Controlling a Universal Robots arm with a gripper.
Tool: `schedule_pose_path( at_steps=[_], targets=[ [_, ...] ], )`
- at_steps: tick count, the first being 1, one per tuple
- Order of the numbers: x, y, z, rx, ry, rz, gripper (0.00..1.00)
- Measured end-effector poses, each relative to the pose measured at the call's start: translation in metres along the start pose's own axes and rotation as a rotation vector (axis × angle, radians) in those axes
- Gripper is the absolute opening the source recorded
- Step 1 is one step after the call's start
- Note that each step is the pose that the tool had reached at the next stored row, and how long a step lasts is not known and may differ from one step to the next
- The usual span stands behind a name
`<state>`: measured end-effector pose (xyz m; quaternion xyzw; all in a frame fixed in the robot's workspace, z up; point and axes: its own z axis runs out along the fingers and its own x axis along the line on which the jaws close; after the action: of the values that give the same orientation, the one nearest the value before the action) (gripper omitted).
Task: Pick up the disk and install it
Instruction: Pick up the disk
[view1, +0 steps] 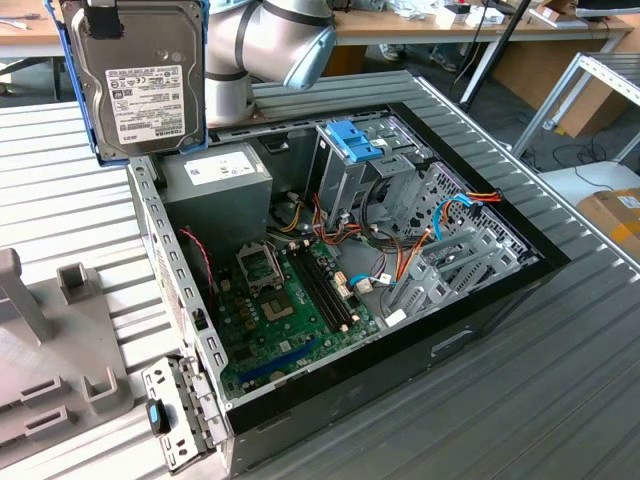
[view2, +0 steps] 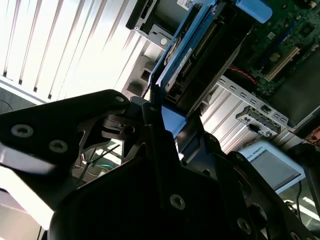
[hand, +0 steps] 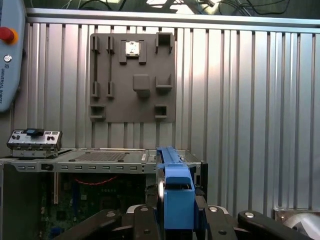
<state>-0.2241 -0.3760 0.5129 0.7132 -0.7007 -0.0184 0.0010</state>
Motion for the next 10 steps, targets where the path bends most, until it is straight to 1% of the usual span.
schedule_pose_path(
  at_steps=[4, 8, 10],
  targets=[
    [0.0011, -0.0015, -0.0001, 0.0000, 0.0001, 0.000, 0.36],
    [0.0024, -0.0079, -0.0003, 0.0000, 0.0001, 0.000, 0.36],
    [0.0029, -0.0141, -0.0004, 0.0000, 0.0001, 0.000, 0.36]
  ],
)
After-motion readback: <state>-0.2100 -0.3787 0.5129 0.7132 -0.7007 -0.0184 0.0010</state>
